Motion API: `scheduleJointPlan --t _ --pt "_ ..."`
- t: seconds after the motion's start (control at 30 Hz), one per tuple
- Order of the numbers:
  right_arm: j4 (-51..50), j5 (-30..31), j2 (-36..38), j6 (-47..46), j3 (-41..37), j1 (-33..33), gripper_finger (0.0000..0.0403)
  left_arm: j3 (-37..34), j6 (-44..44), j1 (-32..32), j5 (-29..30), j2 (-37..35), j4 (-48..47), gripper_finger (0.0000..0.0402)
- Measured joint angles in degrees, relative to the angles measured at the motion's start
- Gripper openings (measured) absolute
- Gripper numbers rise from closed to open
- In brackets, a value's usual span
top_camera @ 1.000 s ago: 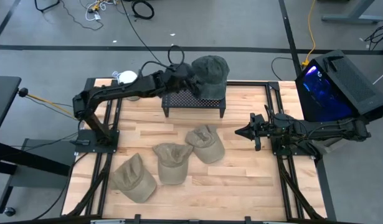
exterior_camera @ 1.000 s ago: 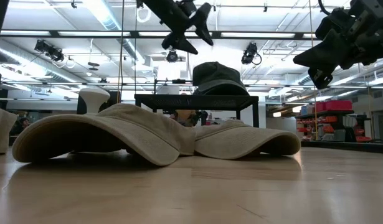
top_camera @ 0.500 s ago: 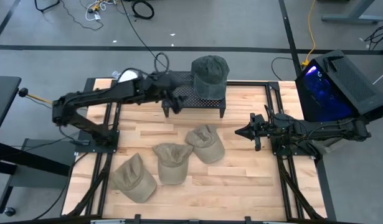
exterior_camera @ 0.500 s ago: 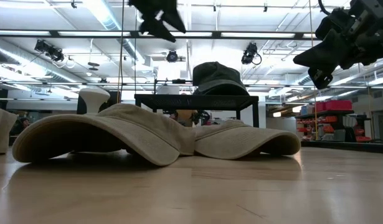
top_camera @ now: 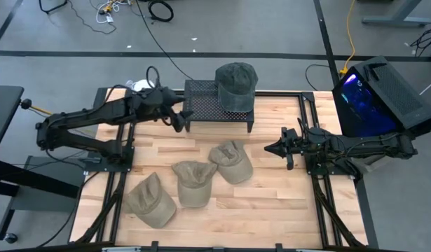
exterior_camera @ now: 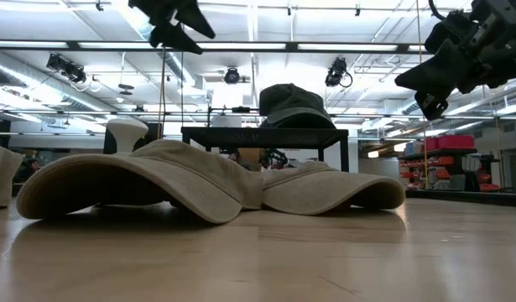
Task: Pick & Place hat
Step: Put the middle brown cap on the shelf
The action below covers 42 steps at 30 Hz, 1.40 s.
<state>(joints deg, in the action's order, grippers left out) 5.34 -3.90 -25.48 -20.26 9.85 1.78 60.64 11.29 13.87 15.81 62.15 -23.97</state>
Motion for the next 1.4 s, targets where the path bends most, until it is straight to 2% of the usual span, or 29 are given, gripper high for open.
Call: scheduleJointPlan --t 0.33,0.53,0.63,0.73,1.0,1.13,1.4 --pt "0.17 0.39 -0.17 1.28 0.0 0.0 0.0 -8.64 1.73 -2.81 -0.11 -8.36 0.95 0.0316" --pt "0.17 0.41 -0.17 1.25 0.0 -0.01 0.0 -13.28 10.99 -4.77 -0.19 -9.76 3.02 0.0316" --pt "0.17 0.43 -0.17 0.7 0.0 -0.02 0.0 -13.44 15.28 -5.42 -1.19 -9.53 3.1 0.0316" --pt "0.03 0.41 -0.19 -0.11 0.0 -0.02 0.0 -13.48 15.32 -6.02 -3.39 -8.84 3.34 0.0316" --pt "-0.04 0.43 -0.72 -0.25 0.0 0.0 0.0 -13.44 15.2 -7.26 -3.71 -8.89 6.56 0.0316" --pt "0.23 0.22 -0.72 -0.08 0.0 -0.02 0.0 -13.44 15.08 -7.41 -6.09 -8.89 7.58 0.0316" --pt "1.02 4.47 -0.12 8.25 0.0 0.0 0.0 -13.44 15.08 -7.41 -6.03 -8.89 7.56 0.0316"
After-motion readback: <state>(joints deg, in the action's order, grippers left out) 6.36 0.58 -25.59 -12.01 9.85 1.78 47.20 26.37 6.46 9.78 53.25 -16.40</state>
